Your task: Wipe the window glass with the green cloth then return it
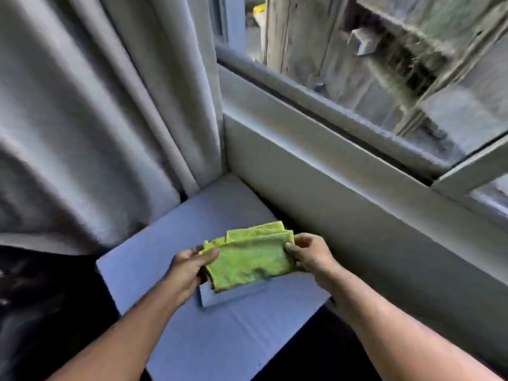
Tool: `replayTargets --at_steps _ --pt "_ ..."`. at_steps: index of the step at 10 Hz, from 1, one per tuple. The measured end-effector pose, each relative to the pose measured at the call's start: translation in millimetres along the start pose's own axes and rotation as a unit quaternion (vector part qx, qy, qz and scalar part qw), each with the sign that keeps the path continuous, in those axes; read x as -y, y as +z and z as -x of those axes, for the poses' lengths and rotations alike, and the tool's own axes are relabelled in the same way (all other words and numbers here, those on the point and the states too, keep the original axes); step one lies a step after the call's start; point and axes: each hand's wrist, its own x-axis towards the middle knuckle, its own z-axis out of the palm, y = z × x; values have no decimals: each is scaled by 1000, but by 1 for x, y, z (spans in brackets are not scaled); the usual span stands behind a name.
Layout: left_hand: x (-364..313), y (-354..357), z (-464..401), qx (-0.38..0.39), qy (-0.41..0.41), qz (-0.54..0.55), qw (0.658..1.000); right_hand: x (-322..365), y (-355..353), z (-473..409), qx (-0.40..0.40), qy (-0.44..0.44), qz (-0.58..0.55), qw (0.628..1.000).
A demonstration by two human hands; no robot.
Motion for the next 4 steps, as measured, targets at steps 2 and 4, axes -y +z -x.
replayTargets --at_steps 2,4 --pt "117 -82 -96 -134 -43 38 989 -115 120 -114 4 52 103 993" --pt "148 -79 -125 -211 15 -194 958 -154 132 -117 -160 107 92 977"
